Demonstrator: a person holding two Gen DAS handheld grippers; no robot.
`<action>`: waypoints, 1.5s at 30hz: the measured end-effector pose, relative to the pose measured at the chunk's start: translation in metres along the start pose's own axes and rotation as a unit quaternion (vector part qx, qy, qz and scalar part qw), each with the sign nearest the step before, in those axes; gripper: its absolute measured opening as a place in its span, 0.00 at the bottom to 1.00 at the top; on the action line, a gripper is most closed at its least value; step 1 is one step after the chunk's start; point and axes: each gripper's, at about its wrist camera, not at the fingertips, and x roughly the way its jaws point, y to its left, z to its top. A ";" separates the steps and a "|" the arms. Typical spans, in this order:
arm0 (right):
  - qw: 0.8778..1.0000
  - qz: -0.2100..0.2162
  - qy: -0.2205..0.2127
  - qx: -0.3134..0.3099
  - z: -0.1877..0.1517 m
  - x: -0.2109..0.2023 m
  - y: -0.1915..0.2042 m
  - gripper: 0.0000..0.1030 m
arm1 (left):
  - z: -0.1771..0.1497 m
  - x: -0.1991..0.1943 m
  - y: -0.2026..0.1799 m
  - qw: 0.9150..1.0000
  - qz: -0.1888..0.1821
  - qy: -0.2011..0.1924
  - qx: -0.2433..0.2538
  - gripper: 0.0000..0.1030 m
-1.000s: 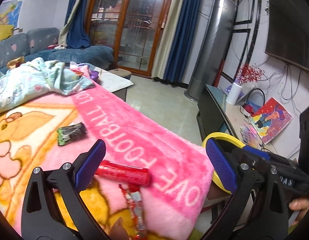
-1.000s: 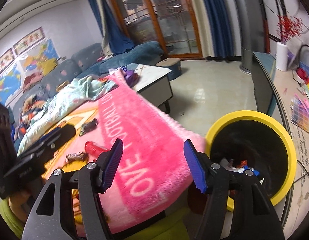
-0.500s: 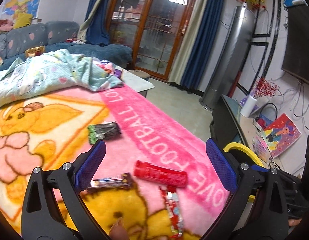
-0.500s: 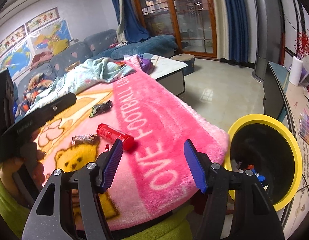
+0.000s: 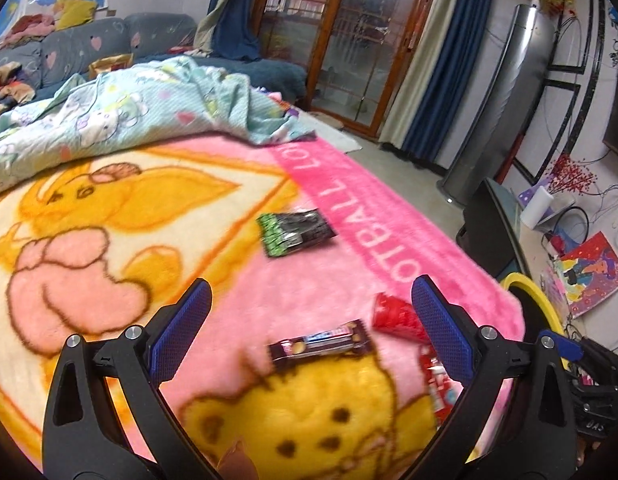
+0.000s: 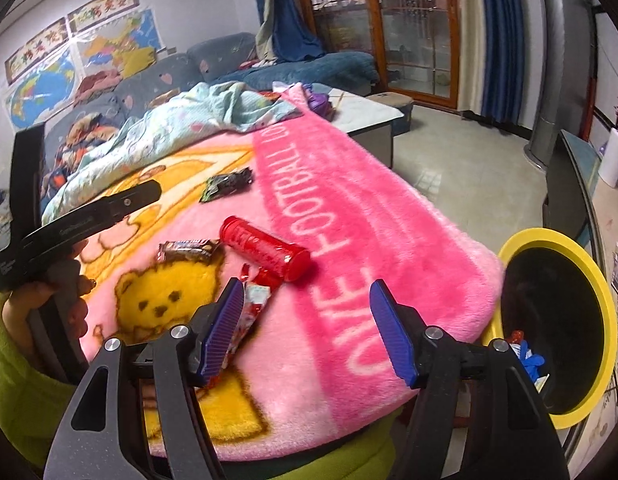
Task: Collect trash
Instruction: 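Move both open grippers back to the wrappers on the blanket, then close the left gripper on the dark candy bar while the right grasps the red wrapper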
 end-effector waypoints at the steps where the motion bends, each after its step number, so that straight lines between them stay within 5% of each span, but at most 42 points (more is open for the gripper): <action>1: 1.000 -0.001 0.001 -0.002 0.001 0.002 0.002 0.61 | -0.001 0.002 0.005 1.000 0.004 0.006 -0.003 0.89; 7: 1.000 0.008 0.027 0.008 -0.001 0.018 0.009 0.61 | -0.007 0.020 0.022 0.999 -0.003 0.041 -0.022 0.89; 19: 0.997 0.019 0.061 0.037 0.004 0.048 0.014 0.61 | -0.025 0.044 0.026 0.993 -0.036 0.100 -0.043 0.71; 23: 0.996 0.028 0.080 0.021 -0.007 0.057 0.027 0.61 | -0.028 0.046 0.018 0.994 -0.027 0.105 -0.025 0.58; 26: 0.995 0.032 0.098 0.017 -0.015 0.065 0.033 0.61 | -0.029 0.045 0.013 0.994 -0.028 0.103 -0.016 0.34; 39: 0.995 0.025 0.101 0.004 -0.027 0.060 0.033 0.21 | -0.029 0.043 0.010 0.992 -0.057 0.111 -0.004 0.10; 45: 0.993 0.040 0.107 -0.001 -0.030 0.056 0.035 0.13 | -0.033 0.033 0.001 0.991 -0.067 0.111 0.019 0.05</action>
